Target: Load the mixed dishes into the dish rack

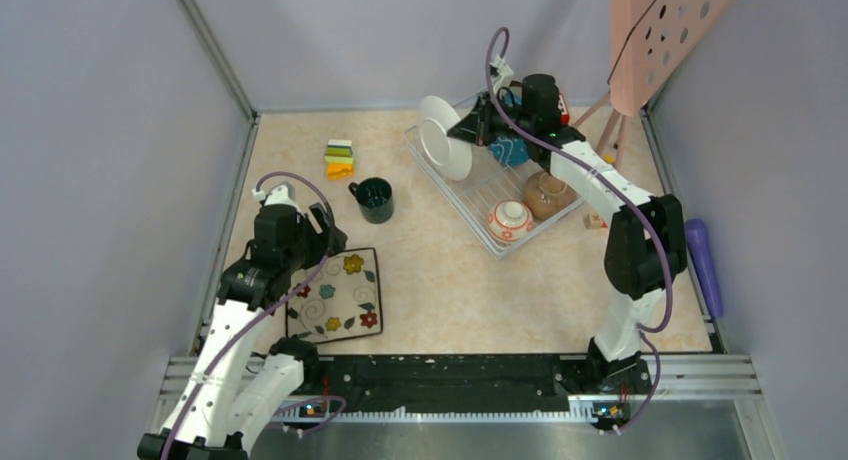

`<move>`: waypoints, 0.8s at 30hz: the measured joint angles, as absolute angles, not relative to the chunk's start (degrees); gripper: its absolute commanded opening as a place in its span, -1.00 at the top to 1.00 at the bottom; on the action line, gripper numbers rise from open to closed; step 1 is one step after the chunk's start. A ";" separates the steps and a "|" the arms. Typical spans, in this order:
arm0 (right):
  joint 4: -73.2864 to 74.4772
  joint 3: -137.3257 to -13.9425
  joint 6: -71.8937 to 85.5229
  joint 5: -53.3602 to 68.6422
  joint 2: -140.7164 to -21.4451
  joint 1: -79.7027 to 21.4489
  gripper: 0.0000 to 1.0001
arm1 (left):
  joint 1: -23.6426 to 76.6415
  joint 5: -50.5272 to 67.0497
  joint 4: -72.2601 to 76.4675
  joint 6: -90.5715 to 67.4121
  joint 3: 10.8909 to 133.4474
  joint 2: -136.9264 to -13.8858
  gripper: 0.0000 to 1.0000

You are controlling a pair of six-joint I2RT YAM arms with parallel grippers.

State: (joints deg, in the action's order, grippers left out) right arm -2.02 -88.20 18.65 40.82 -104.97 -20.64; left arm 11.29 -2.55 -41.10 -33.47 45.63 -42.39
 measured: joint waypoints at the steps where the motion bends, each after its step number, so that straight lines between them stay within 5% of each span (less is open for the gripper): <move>1: -2.02 -88.20 18.68 40.91 -104.97 -20.58 1.00 | 11.29 -2.55 -41.10 -33.45 45.63 -42.39 -0.54; 24: -4.86 -90.94 22.13 43.53 -104.44 -18.39 1.00 | 11.27 -1.76 -40.29 -33.26 45.60 -43.66 -0.54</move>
State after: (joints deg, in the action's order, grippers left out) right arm -4.86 -90.94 22.13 43.53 -104.44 -18.39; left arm 11.27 -1.76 -40.29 -33.26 45.60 -43.66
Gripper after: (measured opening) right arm 0.044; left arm 0.767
